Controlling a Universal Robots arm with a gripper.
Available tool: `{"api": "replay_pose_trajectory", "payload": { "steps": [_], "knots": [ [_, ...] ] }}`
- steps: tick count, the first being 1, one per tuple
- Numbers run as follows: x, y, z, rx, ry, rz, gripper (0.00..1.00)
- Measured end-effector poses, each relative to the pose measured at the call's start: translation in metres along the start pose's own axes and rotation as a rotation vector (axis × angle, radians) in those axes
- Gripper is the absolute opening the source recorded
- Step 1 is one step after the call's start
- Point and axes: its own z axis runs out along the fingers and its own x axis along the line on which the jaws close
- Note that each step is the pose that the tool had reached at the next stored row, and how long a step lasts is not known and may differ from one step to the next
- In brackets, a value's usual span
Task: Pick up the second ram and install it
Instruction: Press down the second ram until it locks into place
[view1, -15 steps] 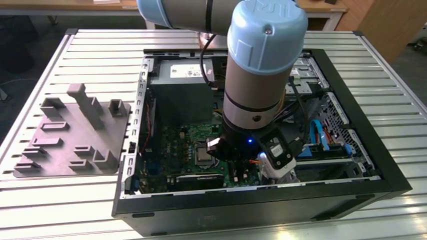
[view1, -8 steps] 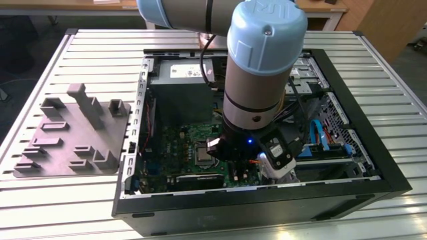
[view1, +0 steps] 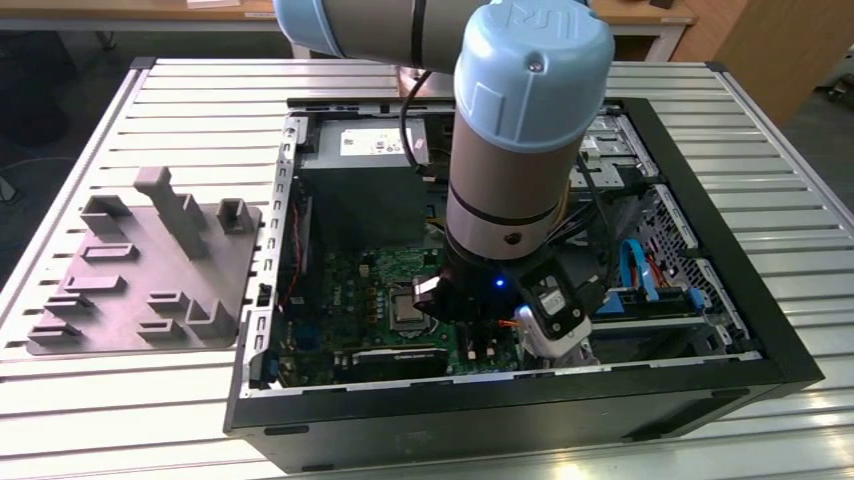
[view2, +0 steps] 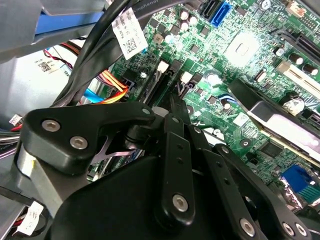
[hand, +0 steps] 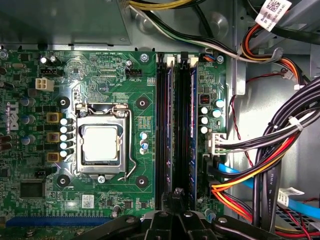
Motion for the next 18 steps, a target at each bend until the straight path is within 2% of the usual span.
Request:
{"api": "replay_pose_trajectory", "payload": {
  "steps": [7,9,12,18],
  "knots": [
    [0.0,0.0,0.0011,-0.0001,0.0,0.0,0.1],
    [-0.0001,0.0003,-0.0012,-0.003,-0.0009,0.0,0.1],
    [-0.0004,0.0,-0.0155,0.0,0.0,0.0,0.1],
    [-0.0011,-0.0001,-0.0425,-0.0001,0.0,0.0,0.1]
  ]
}}
